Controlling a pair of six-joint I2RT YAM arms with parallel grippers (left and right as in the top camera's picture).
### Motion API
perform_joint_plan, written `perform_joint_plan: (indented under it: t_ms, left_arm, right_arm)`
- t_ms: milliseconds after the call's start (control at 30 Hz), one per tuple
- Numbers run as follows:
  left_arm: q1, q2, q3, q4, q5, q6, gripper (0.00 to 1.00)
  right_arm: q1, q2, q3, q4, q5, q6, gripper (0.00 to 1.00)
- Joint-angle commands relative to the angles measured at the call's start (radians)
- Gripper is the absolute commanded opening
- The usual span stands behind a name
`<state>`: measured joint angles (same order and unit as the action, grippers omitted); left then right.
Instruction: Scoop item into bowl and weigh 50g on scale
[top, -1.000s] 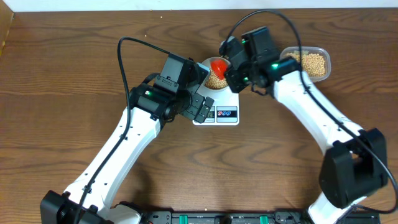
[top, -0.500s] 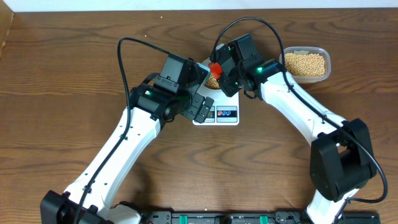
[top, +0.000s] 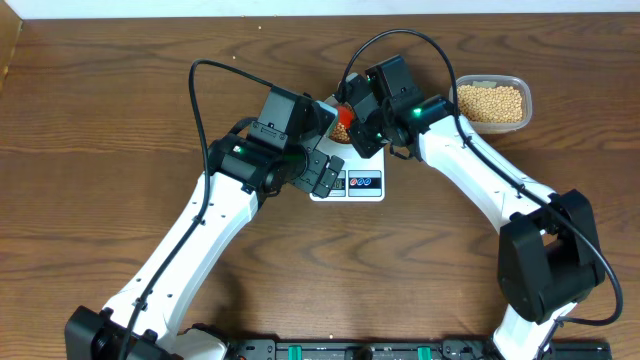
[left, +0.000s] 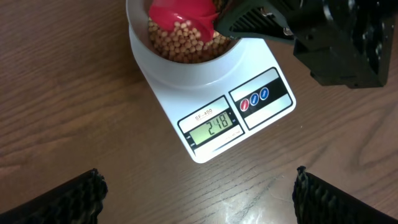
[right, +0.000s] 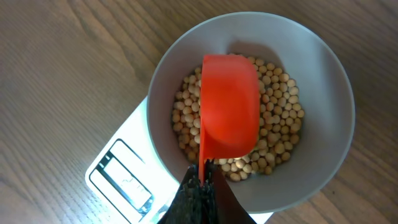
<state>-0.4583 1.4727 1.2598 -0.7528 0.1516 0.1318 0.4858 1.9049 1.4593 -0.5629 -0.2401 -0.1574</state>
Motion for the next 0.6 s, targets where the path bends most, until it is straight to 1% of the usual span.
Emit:
perform_joint_plan:
  t_ms: [0,100,200,567]
  left_arm:
    - [0.004,0.006,0.001,-0.003,0.002,0.006,0.98]
    - [0.003,0.006,0.001,-0.003,0.002,0.006,0.98]
    - [0.004,0.006,0.001,-0.003,0.002,0.006,0.98]
    - [0.004,0.006,0.001,-0.003,0.002,0.006,0.98]
  right_arm:
    - [0.000,0.011,0.011,-0.003,-0.047,0.034,0.01]
    - [-0.014,0.011,0.011,-0.002,-0.079,0.077,0.01]
    - [-0.036,0.011,0.011,-0.003,-0.162,0.101,0.01]
    - [-0.130,0.010,0.011,0.003,-0.373,0.166,0.01]
